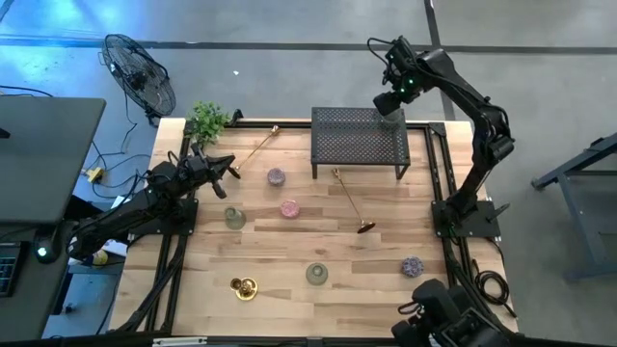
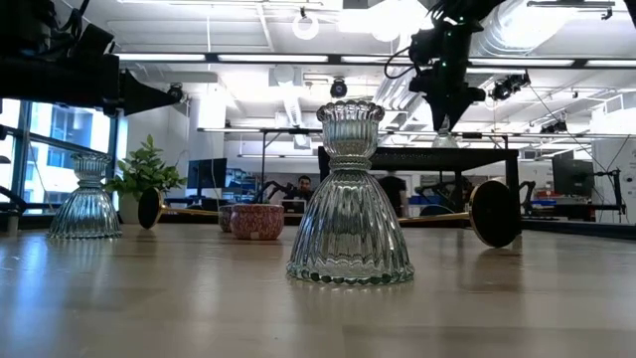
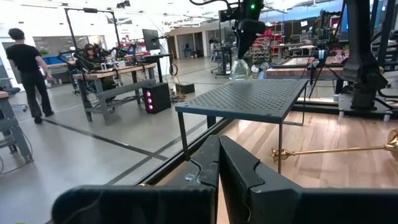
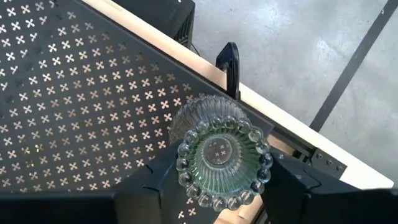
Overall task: Pick & Place candle stick holders
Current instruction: Put the top right transparent candle holder on the shelf
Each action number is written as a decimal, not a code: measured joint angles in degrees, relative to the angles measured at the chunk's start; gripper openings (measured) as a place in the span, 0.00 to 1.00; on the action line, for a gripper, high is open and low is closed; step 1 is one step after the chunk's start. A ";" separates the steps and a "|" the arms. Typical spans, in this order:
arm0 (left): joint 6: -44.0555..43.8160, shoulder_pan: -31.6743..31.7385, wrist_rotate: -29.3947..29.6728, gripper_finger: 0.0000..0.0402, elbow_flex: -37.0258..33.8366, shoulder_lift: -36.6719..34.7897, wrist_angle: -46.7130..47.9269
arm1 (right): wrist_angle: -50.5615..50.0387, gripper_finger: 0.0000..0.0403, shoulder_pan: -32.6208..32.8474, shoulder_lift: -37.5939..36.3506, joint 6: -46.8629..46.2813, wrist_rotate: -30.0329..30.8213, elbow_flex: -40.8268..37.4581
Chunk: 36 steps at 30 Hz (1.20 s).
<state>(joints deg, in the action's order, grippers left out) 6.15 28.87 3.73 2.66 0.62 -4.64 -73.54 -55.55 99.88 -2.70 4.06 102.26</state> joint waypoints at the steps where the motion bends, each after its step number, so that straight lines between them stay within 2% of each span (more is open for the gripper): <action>1: 0.00 0.01 0.00 0.00 0.00 0.00 0.00 | -0.17 0.43 0.00 0.00 -0.02 0.01 0.00; 3: 0.00 0.00 0.00 0.00 0.00 0.00 0.00 | -0.30 0.43 0.00 0.00 -0.20 0.01 0.00; 8: 0.00 0.00 -0.02 0.00 0.00 0.00 0.00 | 0.08 0.38 0.00 0.00 -0.22 0.01 0.00; 12: 0.00 0.02 -0.02 0.00 0.00 0.00 0.00 | -0.21 0.38 0.00 0.00 -0.37 -0.50 0.00; 17: -0.02 0.00 -0.02 0.00 0.00 -0.02 0.00 | -0.35 0.44 0.00 0.00 -1.33 -0.82 0.00; 23: 0.00 0.00 -0.02 0.00 0.00 -0.02 0.00 | -0.39 0.38 0.00 0.62 -1.55 -0.83 0.00; 27: -0.02 0.01 -0.02 0.00 0.00 -0.02 0.00 | -0.42 0.38 0.02 1.07 -1.46 -1.27 0.00; 32: -0.02 0.02 -0.02 0.00 0.00 -0.01 0.00 | -1.83 0.45 0.02 1.05 -1.38 -1.43 0.00; 36: -0.02 0.02 -0.02 0.00 0.00 -0.02 0.00 | -1.96 0.41 0.02 1.05 -1.33 -1.17 0.00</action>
<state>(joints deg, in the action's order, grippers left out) 6.13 28.88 3.70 2.66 0.60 -4.64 -75.50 -55.53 100.92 -4.03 2.90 102.26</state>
